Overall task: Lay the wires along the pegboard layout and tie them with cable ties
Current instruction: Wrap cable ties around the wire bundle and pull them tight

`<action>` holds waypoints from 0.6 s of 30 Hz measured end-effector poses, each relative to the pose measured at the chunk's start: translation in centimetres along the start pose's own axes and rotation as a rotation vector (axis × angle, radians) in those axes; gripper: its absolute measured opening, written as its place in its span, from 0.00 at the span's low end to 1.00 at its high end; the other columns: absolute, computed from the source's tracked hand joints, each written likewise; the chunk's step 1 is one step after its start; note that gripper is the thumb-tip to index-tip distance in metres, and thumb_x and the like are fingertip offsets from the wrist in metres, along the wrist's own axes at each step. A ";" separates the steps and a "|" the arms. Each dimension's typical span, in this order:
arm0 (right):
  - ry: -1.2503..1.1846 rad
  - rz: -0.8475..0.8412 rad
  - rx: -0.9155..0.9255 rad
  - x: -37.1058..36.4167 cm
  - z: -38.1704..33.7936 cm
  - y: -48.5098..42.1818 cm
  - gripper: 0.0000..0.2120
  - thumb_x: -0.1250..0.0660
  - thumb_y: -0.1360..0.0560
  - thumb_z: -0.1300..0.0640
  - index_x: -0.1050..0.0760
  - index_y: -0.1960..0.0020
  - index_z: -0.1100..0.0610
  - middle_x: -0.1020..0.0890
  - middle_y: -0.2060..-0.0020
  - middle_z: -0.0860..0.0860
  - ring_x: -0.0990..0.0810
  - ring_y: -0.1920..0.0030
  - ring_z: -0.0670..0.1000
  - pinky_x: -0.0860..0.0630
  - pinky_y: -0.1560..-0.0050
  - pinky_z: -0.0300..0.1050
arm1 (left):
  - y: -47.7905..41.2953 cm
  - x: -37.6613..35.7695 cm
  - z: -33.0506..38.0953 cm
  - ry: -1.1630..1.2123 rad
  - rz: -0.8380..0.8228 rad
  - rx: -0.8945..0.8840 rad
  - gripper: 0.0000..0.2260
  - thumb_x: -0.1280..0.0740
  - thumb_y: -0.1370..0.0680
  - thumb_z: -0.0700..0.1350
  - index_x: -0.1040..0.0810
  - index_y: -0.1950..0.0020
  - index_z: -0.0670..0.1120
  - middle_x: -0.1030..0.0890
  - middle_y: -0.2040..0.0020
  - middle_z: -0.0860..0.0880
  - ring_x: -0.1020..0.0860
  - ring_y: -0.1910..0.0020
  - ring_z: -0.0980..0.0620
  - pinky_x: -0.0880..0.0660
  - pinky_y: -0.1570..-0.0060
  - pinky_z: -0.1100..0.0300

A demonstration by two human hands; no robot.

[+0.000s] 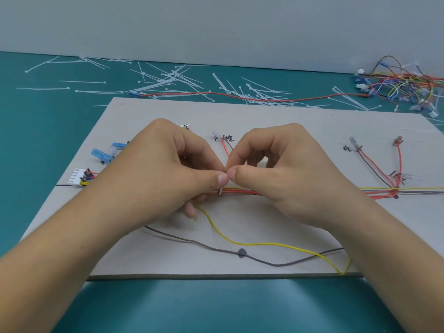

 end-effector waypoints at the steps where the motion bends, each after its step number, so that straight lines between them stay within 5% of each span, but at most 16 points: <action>1: -0.013 -0.002 -0.004 0.0 0.1 0.0 0.07 0.28 0.28 0.66 0.17 0.63 0.56 0.23 0.73 0.50 0.33 0.75 0.42 0.37 0.72 0.32 | 0.0 0.1 0.0 -0.012 0.003 -0.008 0.03 0.21 0.28 0.45 0.12 0.61 0.52 0.16 0.71 0.47 0.22 0.80 0.50 0.28 0.77 0.63; 6: -0.105 -0.026 -0.056 0.0 0.6 -0.1 0.07 0.28 0.27 0.65 0.17 0.62 0.56 0.24 0.73 0.51 0.31 0.71 0.48 0.36 0.70 0.45 | -0.1 0.0 0.2 -0.078 0.048 -0.063 0.05 0.20 0.29 0.46 0.12 0.61 0.55 0.22 0.75 0.53 0.31 0.77 0.57 0.35 0.77 0.66; 18: 0.027 0.046 -0.011 -0.1 0.0 -0.1 0.08 0.29 0.28 0.64 0.19 0.64 0.55 0.25 0.75 0.44 0.32 0.76 0.42 0.37 0.74 0.30 | -0.5 -0.3 -0.1 -0.054 0.006 -0.065 0.05 0.25 0.35 0.51 0.13 0.61 0.55 0.26 0.76 0.54 0.33 0.78 0.57 0.38 0.77 0.69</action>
Point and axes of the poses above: each hand's wrist, its own y-axis away from the middle knuckle, its own x-axis out of the back of the hand, z = x × y, the point moved 8 cm from there along -y, towards the middle knuckle
